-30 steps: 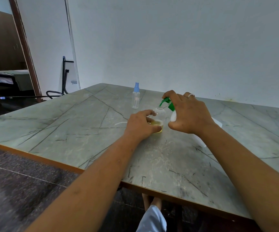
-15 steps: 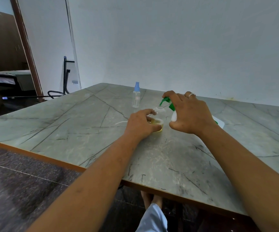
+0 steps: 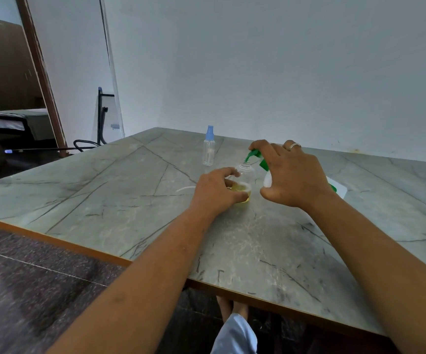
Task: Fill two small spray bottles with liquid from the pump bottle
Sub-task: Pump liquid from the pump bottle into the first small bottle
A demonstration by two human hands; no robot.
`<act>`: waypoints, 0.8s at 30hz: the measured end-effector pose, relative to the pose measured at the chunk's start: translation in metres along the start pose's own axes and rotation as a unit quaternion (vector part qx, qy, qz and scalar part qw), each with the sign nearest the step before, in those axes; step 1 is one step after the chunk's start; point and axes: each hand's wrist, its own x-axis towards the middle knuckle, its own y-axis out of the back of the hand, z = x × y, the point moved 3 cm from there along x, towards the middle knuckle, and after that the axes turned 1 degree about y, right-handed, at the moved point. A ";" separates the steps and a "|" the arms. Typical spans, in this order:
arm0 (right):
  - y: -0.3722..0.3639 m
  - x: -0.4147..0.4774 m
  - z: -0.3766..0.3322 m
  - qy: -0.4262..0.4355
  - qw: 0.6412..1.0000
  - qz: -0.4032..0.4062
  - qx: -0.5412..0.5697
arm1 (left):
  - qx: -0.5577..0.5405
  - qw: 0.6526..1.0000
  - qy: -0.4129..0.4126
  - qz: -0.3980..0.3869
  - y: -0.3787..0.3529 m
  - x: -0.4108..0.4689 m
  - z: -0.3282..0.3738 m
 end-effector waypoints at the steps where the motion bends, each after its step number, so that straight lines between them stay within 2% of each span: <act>1: -0.001 0.000 0.000 0.001 1.000 0.000 -0.001 | 0.000 1.000 0.001 0.000 0.000 0.000 0.000; 24: -0.004 0.001 0.003 0.008 1.000 -0.010 0.017 | -0.013 1.000 0.003 -0.021 0.000 0.001 -0.002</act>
